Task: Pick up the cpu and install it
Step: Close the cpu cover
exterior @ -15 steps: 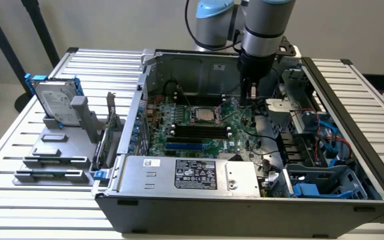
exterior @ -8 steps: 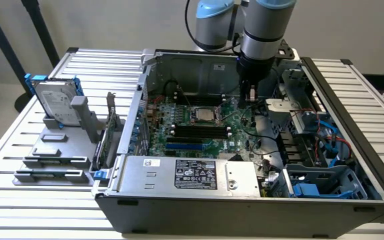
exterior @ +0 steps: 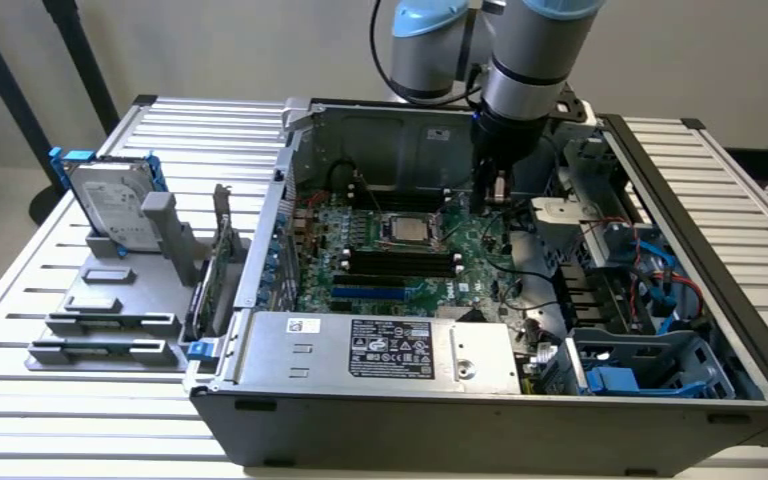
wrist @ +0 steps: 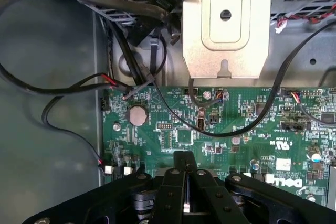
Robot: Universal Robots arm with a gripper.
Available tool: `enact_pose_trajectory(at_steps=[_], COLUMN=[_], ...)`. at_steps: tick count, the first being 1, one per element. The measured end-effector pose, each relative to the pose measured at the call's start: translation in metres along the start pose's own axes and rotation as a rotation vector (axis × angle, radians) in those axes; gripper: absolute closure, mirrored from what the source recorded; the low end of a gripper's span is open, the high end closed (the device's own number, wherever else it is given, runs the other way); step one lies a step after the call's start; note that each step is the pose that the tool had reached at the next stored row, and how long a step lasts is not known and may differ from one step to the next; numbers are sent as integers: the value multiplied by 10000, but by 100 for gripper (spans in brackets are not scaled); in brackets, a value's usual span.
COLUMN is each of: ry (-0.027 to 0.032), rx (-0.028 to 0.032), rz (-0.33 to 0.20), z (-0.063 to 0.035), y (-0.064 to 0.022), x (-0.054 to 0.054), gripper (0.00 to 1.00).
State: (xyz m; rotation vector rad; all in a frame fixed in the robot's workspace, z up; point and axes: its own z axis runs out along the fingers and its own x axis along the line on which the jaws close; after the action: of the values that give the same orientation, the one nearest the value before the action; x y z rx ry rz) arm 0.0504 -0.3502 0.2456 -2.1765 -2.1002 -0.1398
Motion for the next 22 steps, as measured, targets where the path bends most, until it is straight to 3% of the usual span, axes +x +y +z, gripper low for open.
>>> enact_pose_trajectory(at_steps=[6,10,13,15,17,22], ry=[43,119,171,176,187,227], rx=[695,1170,1475,1634,1745,1919], rz=[100,167,209,235,251,274], z=[0,1,1,1,3,17], y=[-12,-58,-97,-128,-174,-336], x=[-1,-2,-4,-5,-7,-15], gripper=[89,89,89,89,89,89])
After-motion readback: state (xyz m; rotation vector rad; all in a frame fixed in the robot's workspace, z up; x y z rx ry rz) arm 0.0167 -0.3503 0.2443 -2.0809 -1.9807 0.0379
